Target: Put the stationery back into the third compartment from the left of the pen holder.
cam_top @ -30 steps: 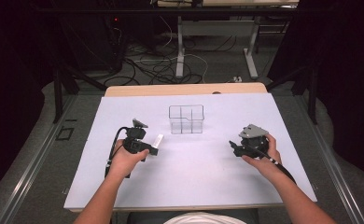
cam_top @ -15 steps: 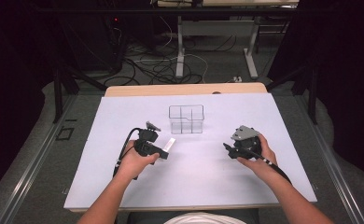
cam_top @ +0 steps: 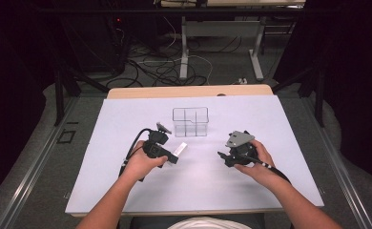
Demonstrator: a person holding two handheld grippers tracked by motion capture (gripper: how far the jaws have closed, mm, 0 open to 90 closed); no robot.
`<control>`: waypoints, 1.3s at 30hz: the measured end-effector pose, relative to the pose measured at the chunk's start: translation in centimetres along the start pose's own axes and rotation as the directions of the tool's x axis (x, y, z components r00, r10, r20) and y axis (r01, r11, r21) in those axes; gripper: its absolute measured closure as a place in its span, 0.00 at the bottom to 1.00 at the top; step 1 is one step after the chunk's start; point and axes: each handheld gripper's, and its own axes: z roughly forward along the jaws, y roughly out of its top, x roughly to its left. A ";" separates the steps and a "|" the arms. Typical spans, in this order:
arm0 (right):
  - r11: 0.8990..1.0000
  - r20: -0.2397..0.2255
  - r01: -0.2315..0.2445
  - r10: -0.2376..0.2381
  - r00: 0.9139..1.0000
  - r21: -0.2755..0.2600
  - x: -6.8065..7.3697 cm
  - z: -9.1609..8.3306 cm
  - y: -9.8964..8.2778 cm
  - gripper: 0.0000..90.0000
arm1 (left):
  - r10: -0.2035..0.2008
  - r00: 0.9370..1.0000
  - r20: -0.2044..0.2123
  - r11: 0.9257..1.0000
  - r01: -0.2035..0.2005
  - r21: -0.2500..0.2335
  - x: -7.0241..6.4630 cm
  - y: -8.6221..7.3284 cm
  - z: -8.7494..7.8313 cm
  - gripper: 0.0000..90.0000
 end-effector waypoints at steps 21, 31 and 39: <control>0.869 0.031 0.492 -0.491 0.870 -0.050 3.3 0.2 3.6 0.38 | 0.063 0.996 0.070 0.997 -0.065 0.036 -1.4 2.0 -0.5 0.74; 0.784 0.052 0.616 -0.614 0.788 -0.080 4.2 0.6 3.5 0.46 | 0.078 0.992 0.096 0.995 -0.083 0.050 -1.9 2.4 0.3 0.74; 0.723 0.055 0.684 -0.682 0.729 -0.097 5.4 1.4 3.3 0.49 | 0.090 0.989 0.113 0.993 -0.098 0.064 -2.6 3.0 0.8 0.74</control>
